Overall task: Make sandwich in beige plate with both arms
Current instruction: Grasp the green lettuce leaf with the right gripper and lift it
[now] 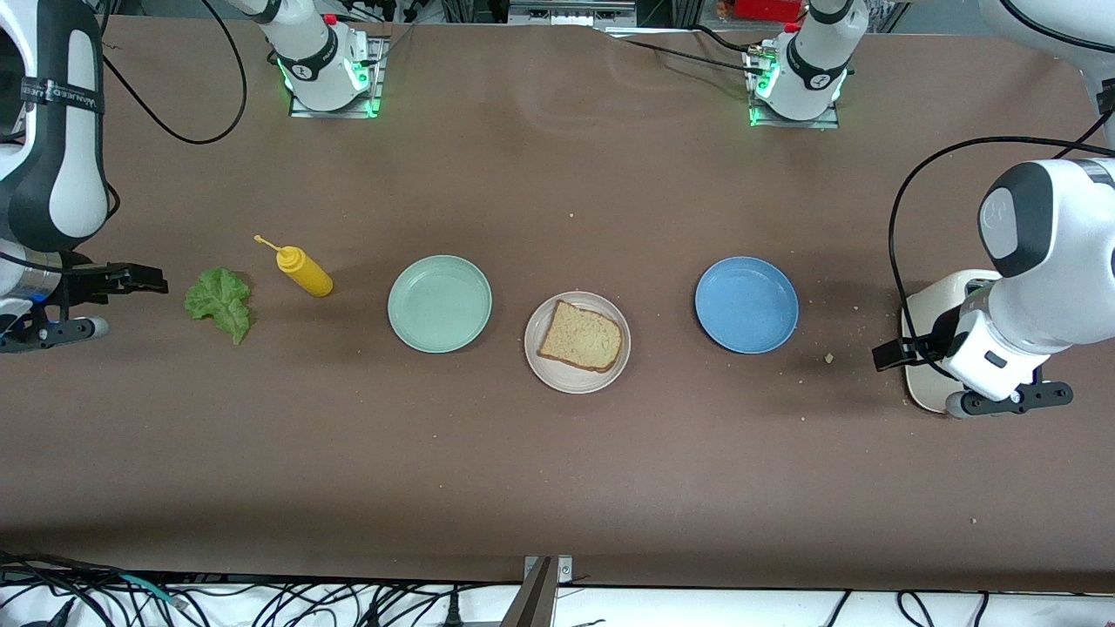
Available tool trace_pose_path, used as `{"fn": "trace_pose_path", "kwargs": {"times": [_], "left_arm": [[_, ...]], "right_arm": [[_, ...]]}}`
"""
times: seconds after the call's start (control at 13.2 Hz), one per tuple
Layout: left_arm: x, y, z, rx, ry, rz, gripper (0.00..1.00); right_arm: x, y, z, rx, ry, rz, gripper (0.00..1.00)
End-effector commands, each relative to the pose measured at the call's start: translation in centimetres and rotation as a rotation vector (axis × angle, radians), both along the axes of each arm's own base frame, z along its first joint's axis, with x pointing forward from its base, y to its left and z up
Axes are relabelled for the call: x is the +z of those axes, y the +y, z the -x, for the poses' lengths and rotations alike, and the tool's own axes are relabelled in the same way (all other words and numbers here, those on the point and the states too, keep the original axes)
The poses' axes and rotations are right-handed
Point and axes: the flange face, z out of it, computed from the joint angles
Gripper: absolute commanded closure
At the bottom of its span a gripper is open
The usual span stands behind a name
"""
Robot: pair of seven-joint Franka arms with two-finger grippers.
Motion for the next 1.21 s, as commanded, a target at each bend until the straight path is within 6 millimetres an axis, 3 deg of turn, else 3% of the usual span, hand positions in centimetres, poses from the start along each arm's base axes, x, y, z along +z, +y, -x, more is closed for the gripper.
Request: {"fn": "trace_pose_path", "kwargs": {"times": [0.0,0.23,0.46,0.61,0.76,1.14], "left_arm": [[0.3,-0.3,-0.1,0.007,-0.010,0.010,0.00],[0.2,-0.2,-0.1,0.007,-0.015,0.010,0.00],[0.2,-0.2,-0.1,0.009,-0.015,0.010,0.00],[0.2,-0.2,-0.1,0.009,-0.015,0.010,0.00],[0.2,-0.2,-0.1,0.009,-0.015,0.010,0.00],[0.1,-0.5,-0.1,0.006,-0.014,0.010,0.00]], "right_arm": [[0.7,0.3,0.2,-0.080,-0.013,0.062,0.01],[-1.3,1.4,0.6,-0.158,0.017,0.079,0.01],[-4.7,2.8,1.4,-0.188,0.007,0.086,0.01],[-8.1,1.3,3.3,-0.204,-0.048,0.085,0.01],[-11.5,1.1,5.2,-0.197,-0.103,0.088,0.01],[-16.7,-0.5,8.6,-0.218,-0.107,0.098,0.01]]}}
